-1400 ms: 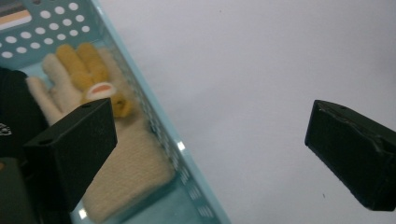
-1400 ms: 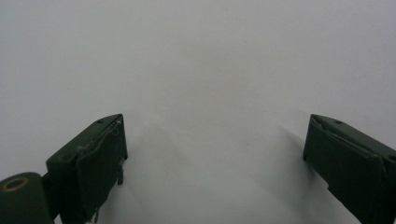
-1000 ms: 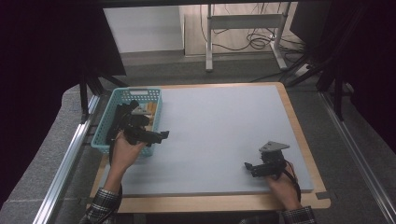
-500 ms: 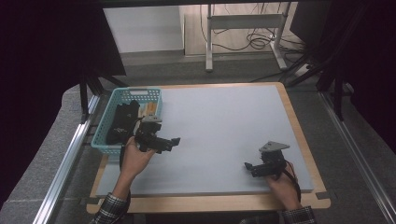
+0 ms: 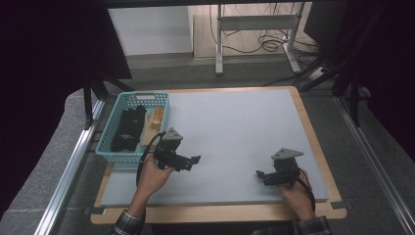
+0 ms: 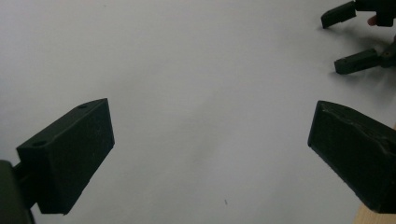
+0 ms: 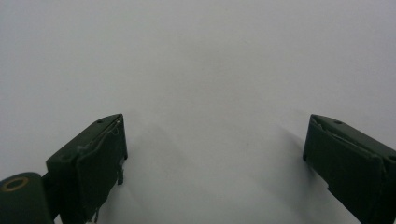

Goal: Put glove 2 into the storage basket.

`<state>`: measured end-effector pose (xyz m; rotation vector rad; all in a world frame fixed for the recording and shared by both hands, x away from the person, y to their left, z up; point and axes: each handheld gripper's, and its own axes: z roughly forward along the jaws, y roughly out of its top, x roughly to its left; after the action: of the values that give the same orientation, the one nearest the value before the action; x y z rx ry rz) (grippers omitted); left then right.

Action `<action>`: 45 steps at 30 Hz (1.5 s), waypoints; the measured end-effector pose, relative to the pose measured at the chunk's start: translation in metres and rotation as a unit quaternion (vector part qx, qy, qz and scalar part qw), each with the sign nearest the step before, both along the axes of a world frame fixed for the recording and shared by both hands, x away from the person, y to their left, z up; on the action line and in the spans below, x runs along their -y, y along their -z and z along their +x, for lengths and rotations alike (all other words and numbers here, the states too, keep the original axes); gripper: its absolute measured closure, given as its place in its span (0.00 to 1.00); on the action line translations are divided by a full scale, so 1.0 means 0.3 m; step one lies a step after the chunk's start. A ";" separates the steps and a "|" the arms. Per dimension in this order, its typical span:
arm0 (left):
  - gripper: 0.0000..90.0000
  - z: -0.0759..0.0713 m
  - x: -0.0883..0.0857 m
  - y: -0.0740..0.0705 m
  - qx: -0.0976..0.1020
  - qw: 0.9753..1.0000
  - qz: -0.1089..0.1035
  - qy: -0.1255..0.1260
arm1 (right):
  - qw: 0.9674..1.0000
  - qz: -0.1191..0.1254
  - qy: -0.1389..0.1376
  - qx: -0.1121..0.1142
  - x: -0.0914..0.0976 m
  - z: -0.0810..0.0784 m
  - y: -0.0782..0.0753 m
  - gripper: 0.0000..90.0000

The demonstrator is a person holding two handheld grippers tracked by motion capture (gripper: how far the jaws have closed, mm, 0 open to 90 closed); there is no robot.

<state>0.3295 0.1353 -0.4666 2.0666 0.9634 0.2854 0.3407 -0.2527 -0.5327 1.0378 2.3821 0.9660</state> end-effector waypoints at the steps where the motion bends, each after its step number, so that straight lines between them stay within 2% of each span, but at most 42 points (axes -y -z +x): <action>1: 0.01 -0.003 0.007 0.007 0.000 1.000 0.000 0.003 | 1.000 0.000 0.000 0.000 0.000 0.000 0.000 0.07; 8: 0.00 -0.025 0.046 0.067 0.000 1.000 0.004 0.018 | 1.000 0.000 0.000 0.000 0.000 0.000 0.000 0.07; 15: 0.00 -0.041 0.060 0.125 0.001 1.000 0.010 0.025 | 1.000 0.000 0.000 0.000 0.000 0.000 0.000 0.07; 24: 0.00 -0.056 0.075 0.192 -0.003 0.999 0.032 0.024 | 1.000 0.000 0.000 0.000 0.000 0.000 0.000 0.07; 31: 0.00 -0.062 0.091 0.230 -0.010 0.999 0.046 0.025 | 1.000 0.000 0.000 0.000 0.000 0.000 0.000 0.07; 36: 0.00 -0.061 0.110 0.261 -0.017 0.997 0.078 0.023 | 1.000 0.000 0.000 0.000 0.000 0.000 0.000 0.07; 38: 0.00 -0.065 0.106 0.268 -0.010 0.997 0.070 0.019 | 1.000 0.000 0.000 0.000 0.000 0.000 0.000 0.07; 45: 0.00 -0.068 0.108 0.269 -0.007 0.997 0.073 0.018 | 1.000 0.001 0.000 -0.001 0.000 -0.001 0.001 0.07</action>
<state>0.3093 0.1028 -0.5474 2.2195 0.9362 0.3309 0.3403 -0.2527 -0.5330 1.0394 2.3825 0.9669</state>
